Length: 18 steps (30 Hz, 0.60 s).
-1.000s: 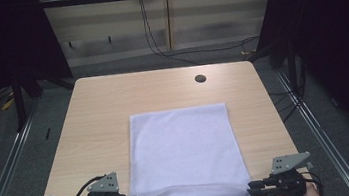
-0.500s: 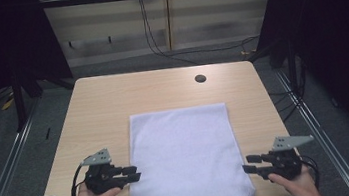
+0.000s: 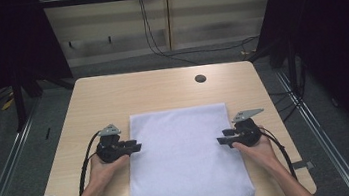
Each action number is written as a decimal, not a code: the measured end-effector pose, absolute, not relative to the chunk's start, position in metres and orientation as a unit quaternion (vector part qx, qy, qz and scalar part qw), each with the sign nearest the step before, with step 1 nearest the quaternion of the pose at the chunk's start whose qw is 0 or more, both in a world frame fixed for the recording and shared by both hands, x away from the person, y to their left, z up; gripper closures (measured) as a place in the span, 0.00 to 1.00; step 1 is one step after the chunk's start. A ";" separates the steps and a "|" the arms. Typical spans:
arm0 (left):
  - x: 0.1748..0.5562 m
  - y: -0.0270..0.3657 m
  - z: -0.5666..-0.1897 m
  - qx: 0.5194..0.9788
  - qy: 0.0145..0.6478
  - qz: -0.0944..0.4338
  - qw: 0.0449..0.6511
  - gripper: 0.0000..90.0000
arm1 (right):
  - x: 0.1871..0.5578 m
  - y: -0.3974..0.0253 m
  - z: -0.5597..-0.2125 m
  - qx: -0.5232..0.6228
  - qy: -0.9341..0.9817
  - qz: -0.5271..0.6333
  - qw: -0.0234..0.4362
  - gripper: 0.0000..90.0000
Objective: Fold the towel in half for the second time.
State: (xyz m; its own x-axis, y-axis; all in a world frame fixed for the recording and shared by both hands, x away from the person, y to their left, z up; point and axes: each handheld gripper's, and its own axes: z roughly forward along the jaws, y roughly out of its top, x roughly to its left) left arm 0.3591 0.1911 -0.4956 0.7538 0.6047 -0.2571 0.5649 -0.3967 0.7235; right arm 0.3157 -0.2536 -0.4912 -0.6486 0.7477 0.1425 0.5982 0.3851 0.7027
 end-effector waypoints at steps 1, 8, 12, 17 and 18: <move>0.361 0.189 -0.499 0.838 0.352 0.026 0.416 0.73 | 0.320 -0.253 -0.493 0.410 0.825 0.376 0.103 0.61; 0.357 0.185 -0.503 0.846 0.341 0.033 0.408 0.77 | 0.323 -0.246 -0.497 0.423 0.832 0.340 0.115 0.69; 0.353 0.183 -0.503 0.853 0.327 0.057 0.402 0.89 | 0.306 -0.247 -0.496 0.407 0.842 0.331 0.123 0.86; 0.340 0.176 -0.501 0.861 0.317 0.044 0.395 0.96 | 0.287 -0.252 -0.495 0.413 0.840 0.334 0.107 0.89; 0.336 0.178 -0.501 0.862 0.314 0.037 0.395 0.96 | 0.283 -0.252 -0.494 0.414 0.841 0.331 0.103 0.89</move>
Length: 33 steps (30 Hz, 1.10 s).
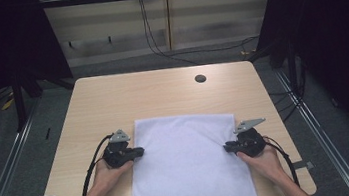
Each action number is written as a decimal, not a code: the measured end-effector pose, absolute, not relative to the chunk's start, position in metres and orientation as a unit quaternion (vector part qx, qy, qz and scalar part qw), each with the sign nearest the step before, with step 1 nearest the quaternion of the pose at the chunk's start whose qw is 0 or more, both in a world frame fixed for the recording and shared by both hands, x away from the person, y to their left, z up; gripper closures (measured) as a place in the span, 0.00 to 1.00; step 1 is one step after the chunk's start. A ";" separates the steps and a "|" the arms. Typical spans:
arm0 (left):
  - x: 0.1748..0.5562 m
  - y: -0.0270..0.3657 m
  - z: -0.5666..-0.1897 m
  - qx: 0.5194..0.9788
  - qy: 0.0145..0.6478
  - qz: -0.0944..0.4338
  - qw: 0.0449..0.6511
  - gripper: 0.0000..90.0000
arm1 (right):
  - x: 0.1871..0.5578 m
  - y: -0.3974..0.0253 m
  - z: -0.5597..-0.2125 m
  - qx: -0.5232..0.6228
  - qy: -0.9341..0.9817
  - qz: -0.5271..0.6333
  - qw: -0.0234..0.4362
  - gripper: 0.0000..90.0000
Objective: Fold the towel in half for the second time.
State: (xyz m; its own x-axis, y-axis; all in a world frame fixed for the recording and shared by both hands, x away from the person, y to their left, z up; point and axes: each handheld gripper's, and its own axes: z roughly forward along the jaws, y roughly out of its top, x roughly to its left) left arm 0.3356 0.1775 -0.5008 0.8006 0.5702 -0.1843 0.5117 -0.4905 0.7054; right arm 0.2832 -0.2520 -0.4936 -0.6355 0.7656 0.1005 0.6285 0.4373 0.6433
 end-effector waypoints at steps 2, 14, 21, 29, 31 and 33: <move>0.325 0.180 -0.501 0.866 0.301 0.027 0.398 0.96 | 0.275 -0.252 -0.492 0.413 0.844 0.329 0.090 0.88; 0.281 0.191 -0.493 0.881 0.276 -0.030 0.383 0.90 | 0.223 -0.257 -0.489 0.380 0.858 0.345 0.034 0.76; 0.304 0.204 -0.479 0.843 0.309 -0.014 0.439 0.75 | 0.257 -0.276 -0.469 0.403 0.826 0.384 0.089 0.68; 0.364 0.203 -0.486 0.834 0.345 0.019 0.431 0.67 | 0.317 -0.288 -0.469 0.419 0.805 0.406 0.109 0.63; 0.374 0.203 -0.487 0.833 0.350 0.029 0.427 0.64 | 0.326 -0.288 -0.477 0.428 0.805 0.399 0.103 0.61; 0.382 0.204 -0.488 0.822 0.363 0.029 0.438 0.61 | 0.331 -0.291 -0.487 0.433 0.807 0.390 0.098 0.60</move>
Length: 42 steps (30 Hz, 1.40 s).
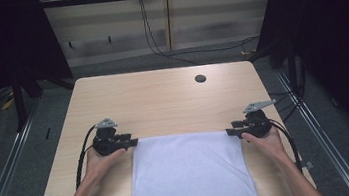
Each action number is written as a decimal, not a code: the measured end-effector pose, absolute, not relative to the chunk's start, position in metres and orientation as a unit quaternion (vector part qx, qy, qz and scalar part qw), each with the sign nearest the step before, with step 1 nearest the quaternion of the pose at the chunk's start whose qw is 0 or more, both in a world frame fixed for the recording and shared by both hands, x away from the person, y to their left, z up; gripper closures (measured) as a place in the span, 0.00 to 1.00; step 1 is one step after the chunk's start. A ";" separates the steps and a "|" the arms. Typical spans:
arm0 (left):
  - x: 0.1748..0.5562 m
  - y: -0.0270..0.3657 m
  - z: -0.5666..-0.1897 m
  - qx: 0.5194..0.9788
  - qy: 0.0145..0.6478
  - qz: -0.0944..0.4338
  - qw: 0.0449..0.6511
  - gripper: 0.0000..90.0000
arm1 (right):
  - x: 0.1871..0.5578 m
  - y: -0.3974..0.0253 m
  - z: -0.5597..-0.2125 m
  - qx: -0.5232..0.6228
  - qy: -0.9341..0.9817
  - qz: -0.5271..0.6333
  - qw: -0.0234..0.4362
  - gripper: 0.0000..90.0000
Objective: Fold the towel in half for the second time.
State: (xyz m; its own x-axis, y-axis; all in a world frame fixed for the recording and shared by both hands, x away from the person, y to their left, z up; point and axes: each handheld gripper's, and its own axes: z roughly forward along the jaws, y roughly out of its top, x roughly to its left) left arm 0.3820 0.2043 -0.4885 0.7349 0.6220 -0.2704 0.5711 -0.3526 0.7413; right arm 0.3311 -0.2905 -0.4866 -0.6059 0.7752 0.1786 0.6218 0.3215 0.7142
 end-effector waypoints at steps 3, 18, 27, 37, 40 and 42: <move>0.388 0.206 -0.491 0.824 0.369 0.027 0.428 0.53 | 0.333 -0.293 -0.493 0.435 0.811 0.380 0.091 0.59; 0.381 0.191 -0.501 0.855 0.323 -0.001 0.405 0.53 | 0.327 -0.291 -0.498 0.442 0.820 0.357 0.070 0.95; 0.374 0.188 -0.497 0.862 0.310 -0.020 0.399 0.94 | 0.328 -0.294 -0.492 0.446 0.810 0.373 0.071 0.96; 0.394 0.196 -0.460 0.835 0.316 0.020 0.449 0.94 | 0.345 -0.298 -0.448 0.442 0.785 0.423 0.098 0.96; 0.403 0.198 -0.447 0.824 0.323 0.030 0.464 0.94 | 0.354 -0.296 -0.434 0.439 0.780 0.431 0.109 0.96; 0.410 0.202 -0.439 0.815 0.331 0.031 0.475 0.94 | 0.361 -0.297 -0.425 0.443 0.774 0.438 0.114 0.96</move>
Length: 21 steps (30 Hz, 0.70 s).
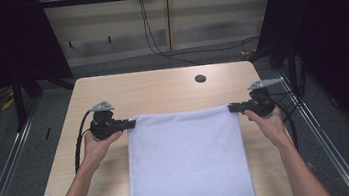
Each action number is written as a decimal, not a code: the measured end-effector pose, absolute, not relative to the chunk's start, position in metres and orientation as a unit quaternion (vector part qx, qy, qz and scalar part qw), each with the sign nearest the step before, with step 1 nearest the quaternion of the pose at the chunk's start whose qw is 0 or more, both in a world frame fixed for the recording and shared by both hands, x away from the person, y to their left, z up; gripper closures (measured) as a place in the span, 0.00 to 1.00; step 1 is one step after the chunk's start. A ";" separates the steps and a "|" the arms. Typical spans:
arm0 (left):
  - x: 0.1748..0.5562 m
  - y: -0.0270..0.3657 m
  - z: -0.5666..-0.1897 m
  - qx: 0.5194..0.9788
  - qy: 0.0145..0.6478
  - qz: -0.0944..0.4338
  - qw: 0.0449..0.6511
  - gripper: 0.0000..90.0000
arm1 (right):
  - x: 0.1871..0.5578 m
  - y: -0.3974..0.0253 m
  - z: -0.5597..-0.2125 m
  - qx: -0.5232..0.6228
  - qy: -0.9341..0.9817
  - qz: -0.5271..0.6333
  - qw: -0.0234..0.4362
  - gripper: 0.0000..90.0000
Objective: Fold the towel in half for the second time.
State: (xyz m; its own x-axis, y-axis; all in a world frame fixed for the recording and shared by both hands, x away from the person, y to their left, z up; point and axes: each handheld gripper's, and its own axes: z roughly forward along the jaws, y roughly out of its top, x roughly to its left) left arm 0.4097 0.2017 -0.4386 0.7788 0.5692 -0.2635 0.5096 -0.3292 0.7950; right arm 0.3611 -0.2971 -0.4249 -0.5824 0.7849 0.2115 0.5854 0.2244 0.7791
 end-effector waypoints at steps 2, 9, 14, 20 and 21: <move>0.416 0.206 -0.431 0.810 0.335 0.029 0.481 0.95 | 0.368 -0.298 -0.417 0.443 0.772 0.442 0.118 0.96; 0.434 0.208 -0.409 0.790 0.349 0.063 0.500 0.95 | 0.395 -0.293 -0.391 0.441 0.772 0.438 0.132 0.96; 0.439 0.211 -0.392 0.775 0.345 0.077 0.524 0.95 | 0.407 -0.297 -0.373 0.441 0.755 0.466 0.139 0.97; 0.417 0.217 -0.385 0.781 0.316 0.083 0.533 0.94 | 0.392 -0.301 -0.368 0.418 0.748 0.498 0.135 0.97; 0.410 0.218 -0.388 0.784 0.311 0.081 0.531 0.94 | 0.387 -0.301 -0.370 0.413 0.752 0.496 0.133 0.97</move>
State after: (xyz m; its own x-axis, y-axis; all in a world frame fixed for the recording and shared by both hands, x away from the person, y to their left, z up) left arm 0.4104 0.2179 -0.3885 0.7931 0.5743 -0.2030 0.4017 -0.2427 0.8830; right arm 0.3874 -0.3005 -0.3702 -0.6230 0.7536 0.2097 0.4890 0.1660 0.8564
